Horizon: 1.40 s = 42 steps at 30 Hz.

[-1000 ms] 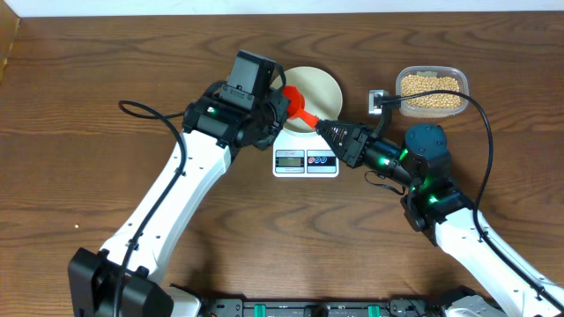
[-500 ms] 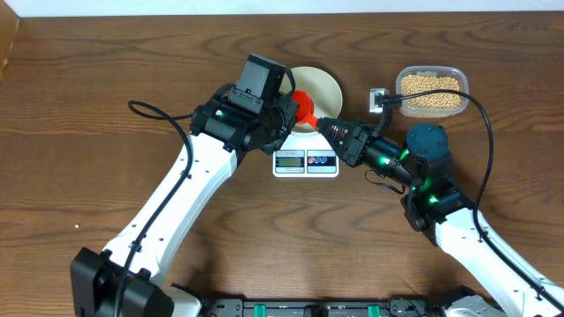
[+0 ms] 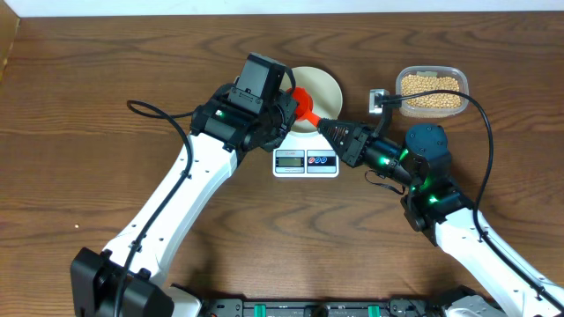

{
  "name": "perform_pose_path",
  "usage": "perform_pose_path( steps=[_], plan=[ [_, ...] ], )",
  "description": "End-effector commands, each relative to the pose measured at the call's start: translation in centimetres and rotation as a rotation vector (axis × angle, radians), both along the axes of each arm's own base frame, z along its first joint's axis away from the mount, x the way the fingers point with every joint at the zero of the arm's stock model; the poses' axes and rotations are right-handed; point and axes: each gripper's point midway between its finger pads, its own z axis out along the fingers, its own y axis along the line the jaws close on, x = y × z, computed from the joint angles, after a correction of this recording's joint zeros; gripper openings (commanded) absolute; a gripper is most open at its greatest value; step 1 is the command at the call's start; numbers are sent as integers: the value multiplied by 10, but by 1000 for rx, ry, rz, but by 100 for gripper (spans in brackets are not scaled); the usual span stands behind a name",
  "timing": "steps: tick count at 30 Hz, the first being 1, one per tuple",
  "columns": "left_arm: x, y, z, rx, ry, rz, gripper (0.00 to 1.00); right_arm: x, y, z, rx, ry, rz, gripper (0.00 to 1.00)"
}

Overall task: Scoop item into bowl and weigh 50g on scale
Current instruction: 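Grasp the scoop handle with the right gripper and release the left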

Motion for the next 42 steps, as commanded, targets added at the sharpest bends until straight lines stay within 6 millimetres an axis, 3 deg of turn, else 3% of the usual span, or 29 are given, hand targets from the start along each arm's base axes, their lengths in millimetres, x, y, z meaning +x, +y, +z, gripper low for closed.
perform_pose_path(
  steps=[1,17,27,42],
  plan=[
    [4,2,1,12,-12,18,7,0,4,9,8,-18,5,17],
    [-2,-4,0,16,-6,-3,7,1,3,9,7,-18,-3,13],
    [-1,-4,0,16,-6,-3,8,1,3,6,2,-6,-3,1],
    [-1,-4,0,19,-7,-1,8,2,1,3,-6,5,-14,1]
  ],
)
